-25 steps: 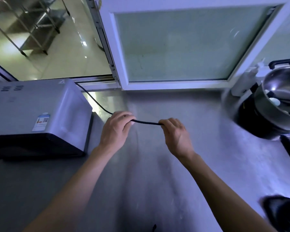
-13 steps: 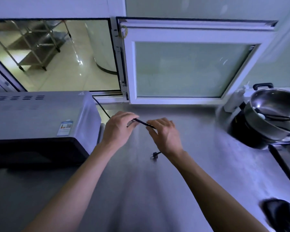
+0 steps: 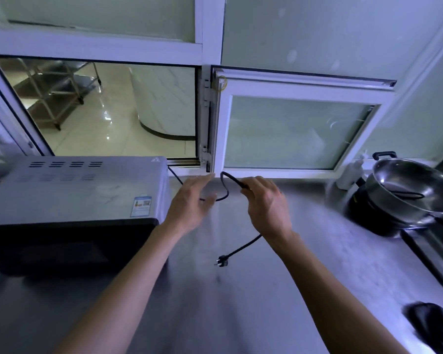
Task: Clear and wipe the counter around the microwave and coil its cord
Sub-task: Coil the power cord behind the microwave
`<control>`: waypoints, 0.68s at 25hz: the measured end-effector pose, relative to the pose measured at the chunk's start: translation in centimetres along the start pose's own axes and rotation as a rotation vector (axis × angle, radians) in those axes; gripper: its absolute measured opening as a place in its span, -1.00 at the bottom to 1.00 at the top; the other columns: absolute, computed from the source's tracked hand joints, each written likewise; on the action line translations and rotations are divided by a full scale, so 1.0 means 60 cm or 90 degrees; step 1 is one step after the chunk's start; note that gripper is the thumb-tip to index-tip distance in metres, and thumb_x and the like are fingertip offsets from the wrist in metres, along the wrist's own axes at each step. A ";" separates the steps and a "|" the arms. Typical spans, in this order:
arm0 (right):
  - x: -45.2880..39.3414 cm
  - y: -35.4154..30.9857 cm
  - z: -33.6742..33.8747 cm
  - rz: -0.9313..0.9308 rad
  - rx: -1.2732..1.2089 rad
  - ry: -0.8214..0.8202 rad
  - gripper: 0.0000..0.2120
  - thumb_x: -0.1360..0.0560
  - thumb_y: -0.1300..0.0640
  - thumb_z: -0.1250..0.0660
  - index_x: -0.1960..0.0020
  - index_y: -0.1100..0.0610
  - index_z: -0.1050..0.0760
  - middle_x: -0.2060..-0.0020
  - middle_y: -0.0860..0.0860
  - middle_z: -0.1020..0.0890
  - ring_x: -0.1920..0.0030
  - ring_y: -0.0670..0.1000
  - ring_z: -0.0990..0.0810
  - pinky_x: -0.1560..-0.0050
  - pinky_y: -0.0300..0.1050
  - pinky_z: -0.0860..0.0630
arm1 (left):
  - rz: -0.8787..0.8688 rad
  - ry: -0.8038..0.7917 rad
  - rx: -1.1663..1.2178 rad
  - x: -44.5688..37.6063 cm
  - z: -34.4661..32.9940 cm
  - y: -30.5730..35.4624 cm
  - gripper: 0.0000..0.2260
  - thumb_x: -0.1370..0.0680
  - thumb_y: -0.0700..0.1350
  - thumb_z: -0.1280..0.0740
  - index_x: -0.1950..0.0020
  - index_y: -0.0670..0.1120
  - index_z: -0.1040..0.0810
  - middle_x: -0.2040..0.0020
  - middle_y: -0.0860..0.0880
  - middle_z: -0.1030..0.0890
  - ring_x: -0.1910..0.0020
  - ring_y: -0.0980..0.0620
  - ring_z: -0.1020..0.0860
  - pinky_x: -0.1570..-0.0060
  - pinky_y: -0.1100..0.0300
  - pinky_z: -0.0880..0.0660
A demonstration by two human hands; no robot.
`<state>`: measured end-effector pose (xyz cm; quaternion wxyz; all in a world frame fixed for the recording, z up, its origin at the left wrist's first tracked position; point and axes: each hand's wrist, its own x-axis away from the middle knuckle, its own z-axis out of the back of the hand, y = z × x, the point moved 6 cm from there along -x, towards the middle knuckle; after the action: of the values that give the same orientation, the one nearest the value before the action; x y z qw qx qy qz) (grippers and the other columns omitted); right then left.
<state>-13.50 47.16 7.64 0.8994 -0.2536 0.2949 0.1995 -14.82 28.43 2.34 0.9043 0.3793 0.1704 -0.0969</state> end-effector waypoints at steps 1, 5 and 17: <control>-0.001 -0.007 0.006 -0.002 -0.006 0.013 -0.90 -0.52 0.28 -0.39 0.01 0.12 -0.56 0.25 0.02 -0.58 0.23 0.12 -0.49 0.34 -0.08 -0.38 | 0.014 -0.024 -0.005 0.005 -0.003 -0.007 -0.51 -0.58 -0.01 -0.36 -0.50 0.01 -0.36 -0.43 0.02 -0.45 -0.44 0.05 -0.35 -0.41 0.05 -0.36; -0.008 -0.037 0.020 -0.015 -0.039 0.048 -0.91 -0.52 0.32 -0.37 0.00 0.19 -0.58 0.23 0.07 -0.61 0.24 0.16 -0.52 0.29 0.06 -0.49 | 0.072 -0.105 -0.014 0.016 -0.020 -0.019 -0.30 -0.52 0.17 -0.34 -0.57 0.18 -0.07 -0.56 0.11 -0.21 -0.54 0.11 -0.12 -0.47 0.01 -0.23; -0.048 -0.081 0.038 -0.232 -0.442 0.165 -0.77 -0.54 0.26 -0.31 0.10 -0.07 -0.57 0.22 -0.10 -0.69 0.19 -0.04 -0.71 0.08 -0.04 -0.66 | 0.059 -0.076 -0.005 0.002 -0.022 -0.036 0.05 -0.41 0.27 -0.43 -0.58 0.14 0.29 -0.63 0.08 0.12 -0.59 0.11 0.17 -0.53 -0.05 0.02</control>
<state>-12.23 44.02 12.69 0.7364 -0.6130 0.2714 0.0908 -15.65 27.87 0.01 0.9178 0.3767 0.0991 -0.0769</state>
